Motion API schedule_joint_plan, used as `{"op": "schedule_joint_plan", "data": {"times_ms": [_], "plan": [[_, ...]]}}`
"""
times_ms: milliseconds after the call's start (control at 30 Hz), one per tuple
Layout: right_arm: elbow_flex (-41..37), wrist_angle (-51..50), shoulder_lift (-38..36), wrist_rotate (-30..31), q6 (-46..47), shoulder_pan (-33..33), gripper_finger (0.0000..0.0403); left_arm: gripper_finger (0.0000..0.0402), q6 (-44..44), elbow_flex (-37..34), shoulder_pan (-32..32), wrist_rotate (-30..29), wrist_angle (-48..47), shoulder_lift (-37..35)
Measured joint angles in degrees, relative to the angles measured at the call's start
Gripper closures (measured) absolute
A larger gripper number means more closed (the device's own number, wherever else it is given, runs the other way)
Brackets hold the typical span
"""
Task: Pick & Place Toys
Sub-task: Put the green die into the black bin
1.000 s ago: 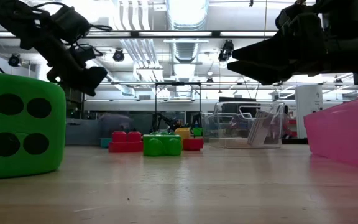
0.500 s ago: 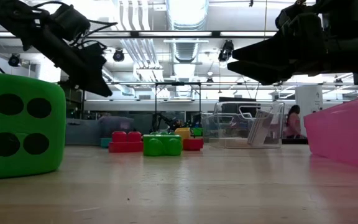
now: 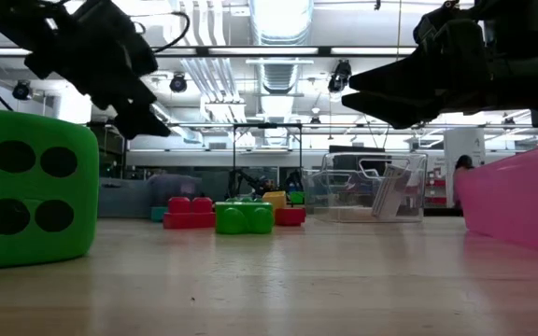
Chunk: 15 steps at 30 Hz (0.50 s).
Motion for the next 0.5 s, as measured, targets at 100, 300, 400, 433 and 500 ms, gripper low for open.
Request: {"op": "schedule_joint_plan", "data": {"times_ms": [100,300,400,433,500], "plan": [[0.0,0.0,0.0,0.0,0.4,0.0,0.0063,0.0009,-0.8,0.0,-6.6,-1.0,0.2,0.0],[0.0,0.0,0.0,0.0,0.4,0.0,0.0063,0.0010,-8.6,1.8,-19.0,-8.5,-1.7,0.0],[0.0,0.0,0.0,0.0,0.4,0.0,0.0063,0.0010,-12.8,3.8,-24.4,-13.5,-5.5,0.0],[0.0,0.0,0.0,0.0,0.4,0.0,0.0063,0.0010,-14.3,4.4,-25.9,-14.8,-6.3,0.0],[0.0,0.0,0.0,0.0,0.5,0.0,0.0063,0.0011,-18.2,5.3,-28.6,-16.2,-6.6,0.3]]}}
